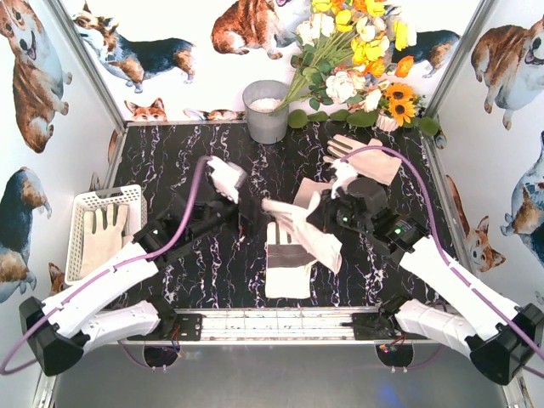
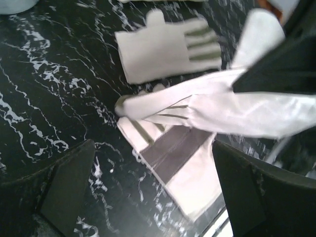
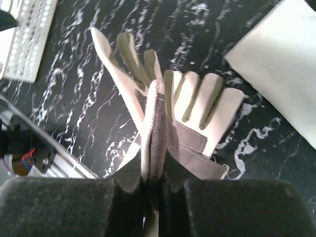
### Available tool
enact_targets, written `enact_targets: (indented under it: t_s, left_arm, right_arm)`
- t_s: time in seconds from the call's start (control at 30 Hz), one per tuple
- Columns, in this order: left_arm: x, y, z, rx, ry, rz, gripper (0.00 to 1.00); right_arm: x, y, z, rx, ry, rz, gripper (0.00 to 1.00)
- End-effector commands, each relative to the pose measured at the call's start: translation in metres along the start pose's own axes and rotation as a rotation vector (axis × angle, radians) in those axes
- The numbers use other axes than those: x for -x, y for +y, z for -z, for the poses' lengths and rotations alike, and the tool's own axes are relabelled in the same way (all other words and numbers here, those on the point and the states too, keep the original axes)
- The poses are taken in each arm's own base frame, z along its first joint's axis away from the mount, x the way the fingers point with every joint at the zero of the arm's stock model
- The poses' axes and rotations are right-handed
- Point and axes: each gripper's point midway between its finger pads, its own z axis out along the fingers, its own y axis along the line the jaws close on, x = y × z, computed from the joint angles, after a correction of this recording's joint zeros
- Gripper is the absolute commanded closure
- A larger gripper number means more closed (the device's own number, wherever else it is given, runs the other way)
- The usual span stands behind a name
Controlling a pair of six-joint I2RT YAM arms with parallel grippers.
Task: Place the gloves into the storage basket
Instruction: Adjust the glove.
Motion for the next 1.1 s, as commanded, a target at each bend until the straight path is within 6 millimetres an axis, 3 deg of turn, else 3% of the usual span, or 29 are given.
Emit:
enact_targets:
  t_s: [0.0,0.07,0.13,0.23,0.53,0.67,0.87,0.97,1.07]
  left_arm:
    - [0.025,0.011,-0.007,-0.002,-0.179,0.290,0.01]
    - [0.029,0.010,-0.006,-0.022,-0.234,0.359,0.01]
    - [0.017,0.014,-0.007,-0.007,-0.237,0.410,0.01]
    - [0.020,0.011,-0.001,-0.039,-0.288,0.474,0.00]
    - [0.069,-0.049,0.021,-0.439,-0.477,0.464,0.00]
    - [0.082,-0.075,0.027,-0.568,-0.516,0.425,0.00]
    - [0.095,-0.093,0.037,-0.668,-0.563,0.378,0.00]
    - [0.100,-0.098,0.043,-0.688,-0.587,0.348,0.11]
    - [0.103,-0.088,0.049,-0.640,-0.648,0.356,0.25]
  right_arm:
    - [0.048,0.000,0.009,0.016,-0.235,-0.161,1.00]
    - [0.064,0.007,0.018,0.048,-0.313,-0.182,1.00]
    - [0.080,0.017,0.029,0.094,-0.380,-0.201,1.00]
    - [0.102,0.034,0.049,0.174,-0.483,-0.220,1.00]
    - [0.146,0.093,0.095,0.516,-0.652,-0.244,1.00]
    - [0.152,0.117,0.110,0.656,-0.660,-0.208,1.00]
    - [0.151,0.128,0.122,0.727,-0.663,-0.179,1.00]
    - [0.148,0.127,0.121,0.730,-0.660,-0.189,1.00]
    - [0.145,0.123,0.116,0.719,-0.654,-0.206,1.00]
